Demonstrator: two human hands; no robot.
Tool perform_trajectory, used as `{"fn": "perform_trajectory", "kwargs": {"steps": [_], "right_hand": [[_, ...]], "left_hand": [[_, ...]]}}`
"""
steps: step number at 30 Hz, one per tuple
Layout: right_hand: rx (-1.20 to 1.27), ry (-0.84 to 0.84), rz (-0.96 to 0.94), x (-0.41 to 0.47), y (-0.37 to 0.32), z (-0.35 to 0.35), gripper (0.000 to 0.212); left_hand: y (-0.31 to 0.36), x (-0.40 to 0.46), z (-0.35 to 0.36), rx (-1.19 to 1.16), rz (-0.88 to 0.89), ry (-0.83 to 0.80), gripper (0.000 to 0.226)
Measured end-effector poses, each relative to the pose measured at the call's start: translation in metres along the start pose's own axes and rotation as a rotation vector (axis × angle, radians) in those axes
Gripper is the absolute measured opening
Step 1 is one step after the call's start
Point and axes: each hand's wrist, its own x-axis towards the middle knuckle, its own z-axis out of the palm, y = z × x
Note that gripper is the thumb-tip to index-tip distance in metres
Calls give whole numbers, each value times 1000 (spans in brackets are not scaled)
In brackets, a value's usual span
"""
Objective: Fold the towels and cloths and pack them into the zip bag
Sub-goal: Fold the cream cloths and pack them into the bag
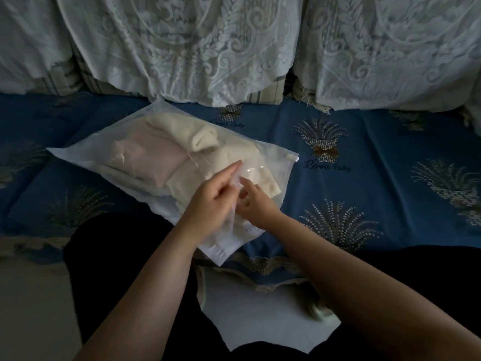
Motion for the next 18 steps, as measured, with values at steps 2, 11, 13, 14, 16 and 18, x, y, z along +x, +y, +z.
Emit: {"fn": "perform_trajectory", "kwargs": {"steps": [2,11,13,14,16,18], "right_hand": [[31,-28,2,9,1,-2,74],[-358,-295,-3,43,-79,5,40],[-294,-349,-17,48,-92,2,38],[-246,-324,-38,48,-92,4,37],[-36,-227,-70,46,-78,16,33],[201,-179,-45,39,-59,22,32]], "left_hand": [[-3,1,-13,-311,-67,27,43],[-24,-7,-41,-858,-190,-97,66],[-26,-7,-46,-890,-180,-84,74],[-27,-6,-47,-892,-180,-70,73],[-27,-5,-46,-854,-203,-38,67],[-23,-4,-38,-713,-227,2,52]]}}
